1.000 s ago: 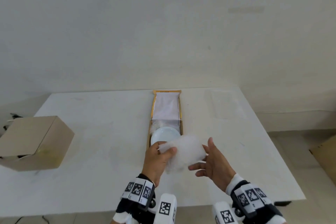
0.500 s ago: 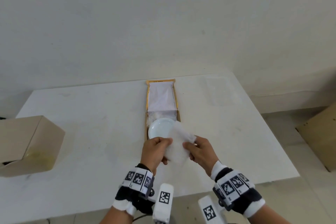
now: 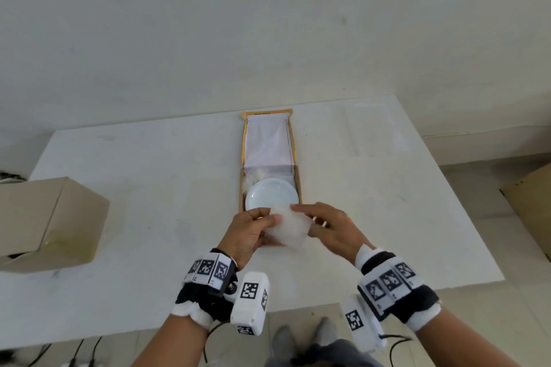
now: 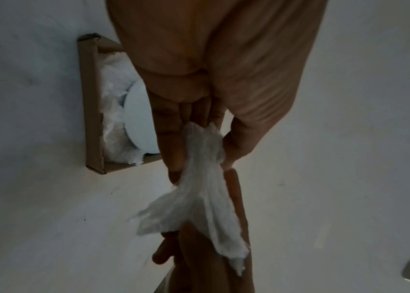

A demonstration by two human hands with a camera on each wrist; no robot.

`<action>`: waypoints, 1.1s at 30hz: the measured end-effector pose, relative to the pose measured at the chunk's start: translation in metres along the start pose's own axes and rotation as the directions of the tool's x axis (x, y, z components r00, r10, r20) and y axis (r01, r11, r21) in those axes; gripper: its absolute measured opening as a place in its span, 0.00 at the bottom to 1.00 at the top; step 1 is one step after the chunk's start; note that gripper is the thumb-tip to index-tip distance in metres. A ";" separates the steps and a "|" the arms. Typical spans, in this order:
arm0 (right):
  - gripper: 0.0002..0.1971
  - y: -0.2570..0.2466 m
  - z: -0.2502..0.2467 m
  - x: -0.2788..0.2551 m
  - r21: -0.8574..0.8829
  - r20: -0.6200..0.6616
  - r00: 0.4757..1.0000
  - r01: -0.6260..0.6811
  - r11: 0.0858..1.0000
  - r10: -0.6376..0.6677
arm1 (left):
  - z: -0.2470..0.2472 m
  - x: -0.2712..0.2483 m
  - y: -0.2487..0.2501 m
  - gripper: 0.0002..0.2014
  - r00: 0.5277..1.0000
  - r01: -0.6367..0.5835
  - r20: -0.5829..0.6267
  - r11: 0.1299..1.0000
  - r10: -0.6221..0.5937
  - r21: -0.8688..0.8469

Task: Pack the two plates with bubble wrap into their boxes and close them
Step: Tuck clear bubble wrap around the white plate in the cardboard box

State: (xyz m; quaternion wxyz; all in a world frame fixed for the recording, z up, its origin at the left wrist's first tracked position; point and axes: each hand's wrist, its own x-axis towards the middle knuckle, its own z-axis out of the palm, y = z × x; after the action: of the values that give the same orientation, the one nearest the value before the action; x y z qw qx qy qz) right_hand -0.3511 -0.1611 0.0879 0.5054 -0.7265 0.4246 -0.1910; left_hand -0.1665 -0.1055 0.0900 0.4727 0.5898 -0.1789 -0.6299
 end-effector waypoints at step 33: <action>0.04 0.056 0.046 0.178 -0.411 -0.554 0.828 -0.356 0.839 0.081 | -0.020 0.204 0.036 0.06 0.863 -0.290 0.133 0.262 0.488 0.921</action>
State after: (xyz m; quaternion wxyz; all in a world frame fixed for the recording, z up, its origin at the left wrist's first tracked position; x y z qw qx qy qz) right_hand -0.2416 -0.2863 -0.0081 0.1874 -0.6976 0.6616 -0.2012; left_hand -0.1050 -0.2807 -0.0035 0.2167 0.7400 -0.5942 -0.2288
